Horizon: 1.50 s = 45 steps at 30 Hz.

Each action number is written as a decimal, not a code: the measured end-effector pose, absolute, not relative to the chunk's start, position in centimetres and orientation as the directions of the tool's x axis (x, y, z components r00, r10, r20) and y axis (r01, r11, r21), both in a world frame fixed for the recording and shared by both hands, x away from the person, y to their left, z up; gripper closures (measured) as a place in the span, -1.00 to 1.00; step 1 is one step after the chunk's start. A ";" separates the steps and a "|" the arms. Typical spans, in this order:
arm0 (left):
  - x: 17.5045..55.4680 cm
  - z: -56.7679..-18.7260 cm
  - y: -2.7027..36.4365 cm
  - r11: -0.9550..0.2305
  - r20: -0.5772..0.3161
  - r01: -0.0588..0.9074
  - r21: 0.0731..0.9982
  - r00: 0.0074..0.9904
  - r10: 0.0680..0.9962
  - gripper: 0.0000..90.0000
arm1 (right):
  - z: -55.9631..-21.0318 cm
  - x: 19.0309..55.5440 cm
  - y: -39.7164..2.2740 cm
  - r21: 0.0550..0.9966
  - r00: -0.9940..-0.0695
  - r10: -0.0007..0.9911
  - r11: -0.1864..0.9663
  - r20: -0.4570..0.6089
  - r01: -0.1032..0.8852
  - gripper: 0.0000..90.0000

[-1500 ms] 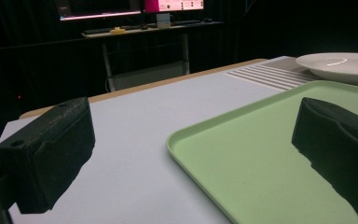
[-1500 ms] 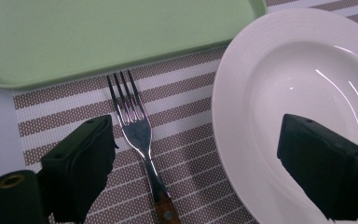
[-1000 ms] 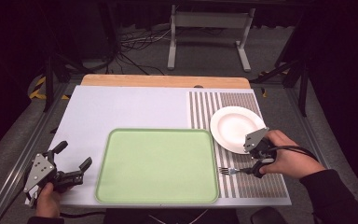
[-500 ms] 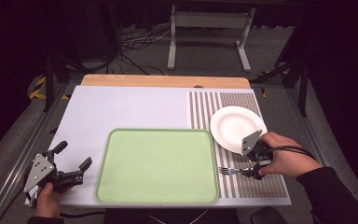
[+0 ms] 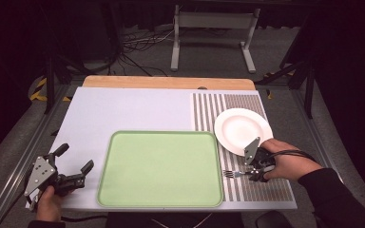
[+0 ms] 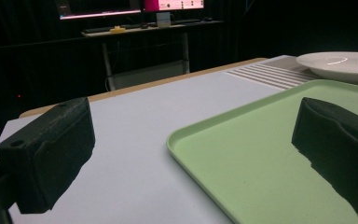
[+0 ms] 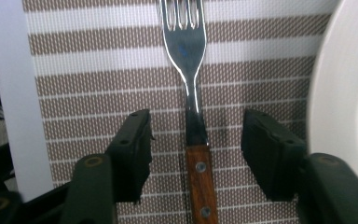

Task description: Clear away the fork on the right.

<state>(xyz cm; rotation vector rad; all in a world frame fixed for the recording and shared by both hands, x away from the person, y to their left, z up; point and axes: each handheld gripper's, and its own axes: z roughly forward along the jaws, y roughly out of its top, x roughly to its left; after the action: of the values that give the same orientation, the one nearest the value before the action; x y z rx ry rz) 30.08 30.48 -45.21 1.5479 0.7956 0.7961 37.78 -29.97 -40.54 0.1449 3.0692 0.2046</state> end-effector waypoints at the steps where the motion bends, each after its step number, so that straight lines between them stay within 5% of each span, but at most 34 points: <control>1: 30.1 -45.2 30.5 -0.105 0.058 0.058 0.993 0.538 0.841 -1.00 | -40.6 37.9 -30.0 0.125 -0.994 0.099 0.988 -0.050 0.092 0.05; 13: 30.1 -45.3 30.4 -0.103 0.056 0.058 0.993 0.538 0.841 -1.00 | -41.3 38.5 -29.9 0.039 -0.999 0.037 0.999 -0.016 0.037 0.68; 32: 30.2 -45.3 30.4 -0.107 0.060 0.057 0.993 0.540 0.840 -1.00 | -41.2 38.1 -29.5 0.008 -0.999 -0.018 1.000 -0.041 -0.019 0.74; 45: 30.2 -45.3 30.4 -0.104 0.056 0.059 0.993 0.538 0.841 -1.00 | -37.4 37.4 -28.9 0.046 -0.994 -0.001 0.999 -0.106 -0.006 0.74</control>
<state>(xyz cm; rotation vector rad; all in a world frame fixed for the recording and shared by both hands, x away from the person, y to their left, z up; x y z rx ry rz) 30.16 30.45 -45.28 1.5471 0.7968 0.7944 37.45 -28.92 -37.42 -0.0054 3.0351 0.0700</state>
